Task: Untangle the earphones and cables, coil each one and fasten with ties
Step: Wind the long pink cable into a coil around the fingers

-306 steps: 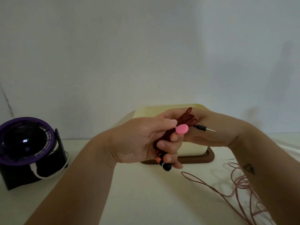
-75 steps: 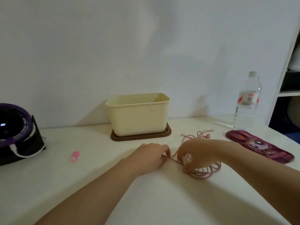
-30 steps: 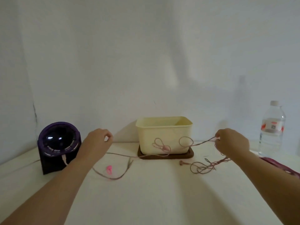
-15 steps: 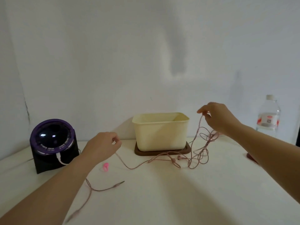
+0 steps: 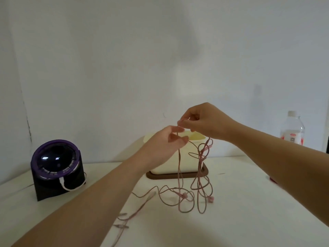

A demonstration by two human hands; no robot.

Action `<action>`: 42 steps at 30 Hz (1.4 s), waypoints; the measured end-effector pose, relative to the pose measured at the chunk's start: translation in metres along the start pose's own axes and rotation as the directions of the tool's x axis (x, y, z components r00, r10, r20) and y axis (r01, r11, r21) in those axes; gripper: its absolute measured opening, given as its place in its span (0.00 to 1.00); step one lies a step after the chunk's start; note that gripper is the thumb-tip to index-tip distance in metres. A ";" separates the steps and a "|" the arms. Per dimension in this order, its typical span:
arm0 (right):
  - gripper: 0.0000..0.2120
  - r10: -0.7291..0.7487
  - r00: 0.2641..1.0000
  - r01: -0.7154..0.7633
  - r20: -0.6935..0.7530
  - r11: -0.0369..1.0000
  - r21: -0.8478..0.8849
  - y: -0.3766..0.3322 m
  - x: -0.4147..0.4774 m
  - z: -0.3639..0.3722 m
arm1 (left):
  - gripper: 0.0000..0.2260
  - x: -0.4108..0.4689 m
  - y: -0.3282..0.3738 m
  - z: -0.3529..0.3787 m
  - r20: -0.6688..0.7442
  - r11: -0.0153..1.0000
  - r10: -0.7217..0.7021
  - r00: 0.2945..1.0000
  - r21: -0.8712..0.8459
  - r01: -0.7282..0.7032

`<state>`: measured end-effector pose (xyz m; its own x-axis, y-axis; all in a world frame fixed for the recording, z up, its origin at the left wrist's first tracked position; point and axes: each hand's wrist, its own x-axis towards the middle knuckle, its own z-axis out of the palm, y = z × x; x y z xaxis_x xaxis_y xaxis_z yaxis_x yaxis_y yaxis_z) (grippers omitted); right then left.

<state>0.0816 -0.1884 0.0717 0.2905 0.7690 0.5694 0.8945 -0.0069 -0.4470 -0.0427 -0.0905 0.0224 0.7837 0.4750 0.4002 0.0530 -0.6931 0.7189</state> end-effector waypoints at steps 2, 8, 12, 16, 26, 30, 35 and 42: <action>0.06 0.016 0.999 -0.016 -0.027 1.000 0.011 0.007 -0.002 -0.003 | 0.07 0.004 0.002 0.002 -0.102 0.996 0.000 0.995 -0.086 -0.009; 0.08 0.343 0.908 -0.237 -0.241 0.894 0.381 0.060 -0.009 -0.024 | 0.11 0.012 -0.028 -0.028 -0.436 0.943 -0.160 0.886 -0.332 0.008; 0.12 0.642 0.766 -0.282 0.012 0.319 0.905 0.083 -0.015 -0.031 | 0.09 0.013 -0.051 -0.053 -0.470 0.899 -0.263 0.843 -0.436 0.037; 0.23 0.635 0.762 -0.428 0.131 0.340 0.837 0.097 -0.017 -0.026 | 0.12 0.014 -0.062 -0.069 -0.371 0.903 -0.330 0.868 -0.393 0.175; 0.10 0.538 0.779 -0.486 -0.321 0.842 0.233 0.139 -0.025 0.001 | 0.15 -0.001 -0.082 -0.087 -0.363 0.649 -0.570 0.737 -0.749 0.133; 0.15 0.819 0.572 -0.541 0.050 0.331 0.773 0.140 -0.034 0.005 | 0.11 -0.004 -0.089 -0.091 -0.377 0.582 -0.625 0.684 -0.809 0.086; 0.25 0.726 0.626 -0.186 0.283 -0.213 0.959 0.126 -0.030 0.015 | 0.11 -0.004 -0.101 -0.091 -0.280 0.382 -0.607 0.744 -0.923 -0.036; 0.24 0.744 0.619 -0.434 -0.251 0.591 0.681 0.120 -0.025 0.025 | 0.15 -0.002 -0.119 -0.083 -0.373 0.558 -0.659 0.653 -0.825 0.092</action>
<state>0.1733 -0.1925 -0.0133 0.9309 0.3100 0.1932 0.1709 0.0976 -0.9804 -0.1018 0.0358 -0.0166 0.2462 0.9692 -0.0007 -0.4088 0.1045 0.9066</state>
